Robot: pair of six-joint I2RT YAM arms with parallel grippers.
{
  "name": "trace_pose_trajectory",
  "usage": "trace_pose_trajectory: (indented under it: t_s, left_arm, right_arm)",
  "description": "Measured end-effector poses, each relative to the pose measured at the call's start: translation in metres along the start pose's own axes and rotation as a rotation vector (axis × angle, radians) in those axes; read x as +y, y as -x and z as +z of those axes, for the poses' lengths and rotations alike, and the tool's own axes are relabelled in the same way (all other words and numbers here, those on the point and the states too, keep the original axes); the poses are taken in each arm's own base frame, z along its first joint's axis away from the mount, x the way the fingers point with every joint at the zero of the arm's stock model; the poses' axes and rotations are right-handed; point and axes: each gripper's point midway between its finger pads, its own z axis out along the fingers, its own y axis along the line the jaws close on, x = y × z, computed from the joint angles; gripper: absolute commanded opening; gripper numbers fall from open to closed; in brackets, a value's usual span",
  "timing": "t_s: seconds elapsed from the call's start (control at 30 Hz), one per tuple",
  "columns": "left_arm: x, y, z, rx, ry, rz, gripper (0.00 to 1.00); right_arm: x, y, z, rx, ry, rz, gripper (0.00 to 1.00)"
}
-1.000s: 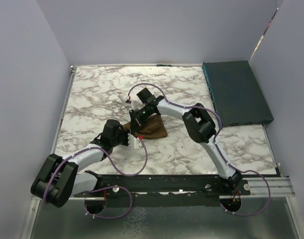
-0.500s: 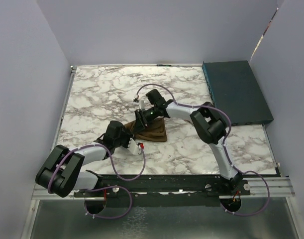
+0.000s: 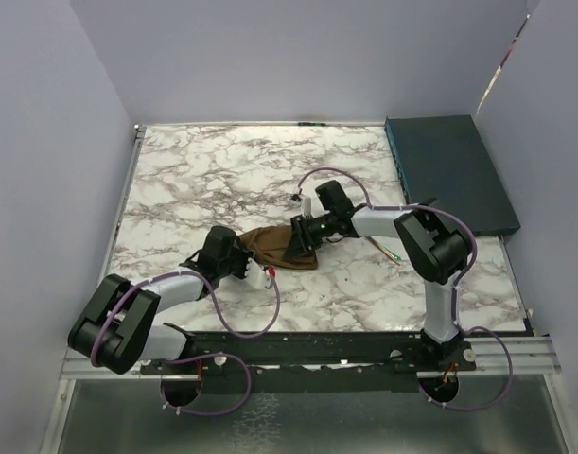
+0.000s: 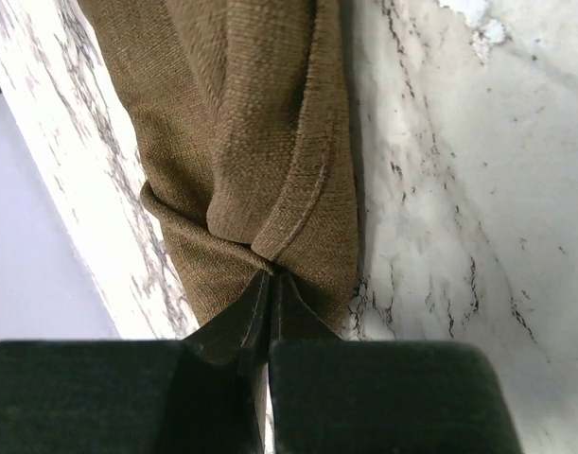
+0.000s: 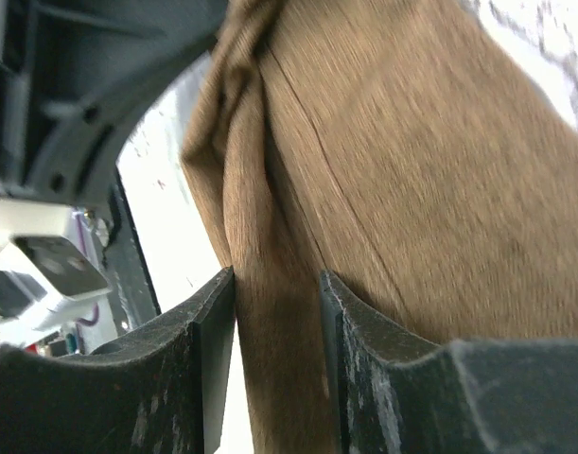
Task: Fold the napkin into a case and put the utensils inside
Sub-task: Insert the napkin into the napkin holder.
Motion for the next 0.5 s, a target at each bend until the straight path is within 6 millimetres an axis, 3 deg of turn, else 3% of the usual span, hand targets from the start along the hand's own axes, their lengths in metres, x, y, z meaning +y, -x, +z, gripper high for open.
trace_pose_trajectory:
  t_s: [0.17, 0.33, 0.5]
  left_arm:
    - [0.001, -0.001, 0.000, 0.002, -0.024, -0.103, 0.00]
    - [0.001, -0.001, -0.001, 0.000, -0.046, -0.193, 0.00]
    - [0.002, -0.001, -0.001, -0.001, -0.059, -0.234, 0.00]
  right_arm:
    - [-0.005, -0.017, -0.016, -0.026, -0.068, -0.094, 0.48]
    - [0.007, -0.011, -0.040, -0.134, -0.121, -0.317, 0.73]
    - [0.003, -0.006, -0.040, -0.204, -0.158, -0.449, 0.74]
